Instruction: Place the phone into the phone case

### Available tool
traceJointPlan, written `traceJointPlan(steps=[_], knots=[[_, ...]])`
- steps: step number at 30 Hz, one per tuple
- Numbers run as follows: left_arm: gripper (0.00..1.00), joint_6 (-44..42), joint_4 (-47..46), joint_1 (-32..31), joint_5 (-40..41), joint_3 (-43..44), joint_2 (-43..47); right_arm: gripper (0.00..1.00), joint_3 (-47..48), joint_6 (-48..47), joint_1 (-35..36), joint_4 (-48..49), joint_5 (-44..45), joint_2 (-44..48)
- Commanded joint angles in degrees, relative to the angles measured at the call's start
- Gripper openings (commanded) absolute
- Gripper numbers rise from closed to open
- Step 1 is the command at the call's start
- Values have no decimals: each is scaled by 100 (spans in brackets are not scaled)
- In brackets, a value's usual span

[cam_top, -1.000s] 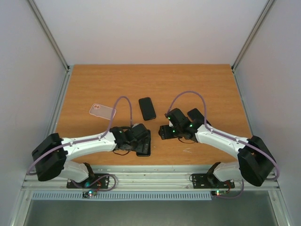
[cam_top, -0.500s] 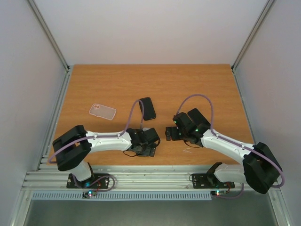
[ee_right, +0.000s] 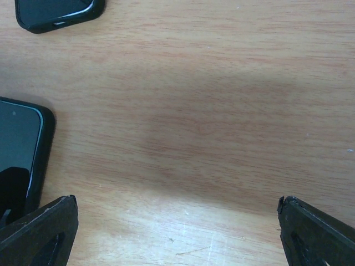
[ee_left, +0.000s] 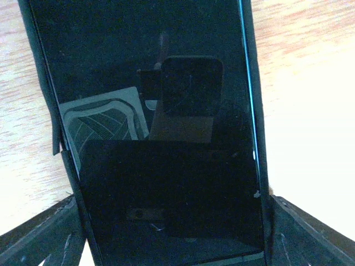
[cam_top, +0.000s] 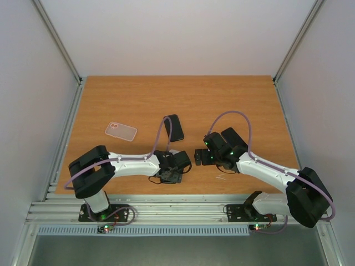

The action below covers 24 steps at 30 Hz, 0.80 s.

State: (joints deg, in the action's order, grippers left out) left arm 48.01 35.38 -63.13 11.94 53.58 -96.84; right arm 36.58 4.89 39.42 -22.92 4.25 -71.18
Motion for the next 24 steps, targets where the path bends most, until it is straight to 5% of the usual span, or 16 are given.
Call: traceJointPlan(steps=[1, 9, 24], knots=[[78, 29, 181, 187, 300, -143, 112, 98, -2, 57, -23, 60, 14, 78], [77, -553, 107, 1133, 251, -168, 558, 98, -3, 53, -31, 68, -31, 59], [81, -1562, 3, 2812, -514, 1346, -862, 98, 20, 15, -31, -22, 70, 77]])
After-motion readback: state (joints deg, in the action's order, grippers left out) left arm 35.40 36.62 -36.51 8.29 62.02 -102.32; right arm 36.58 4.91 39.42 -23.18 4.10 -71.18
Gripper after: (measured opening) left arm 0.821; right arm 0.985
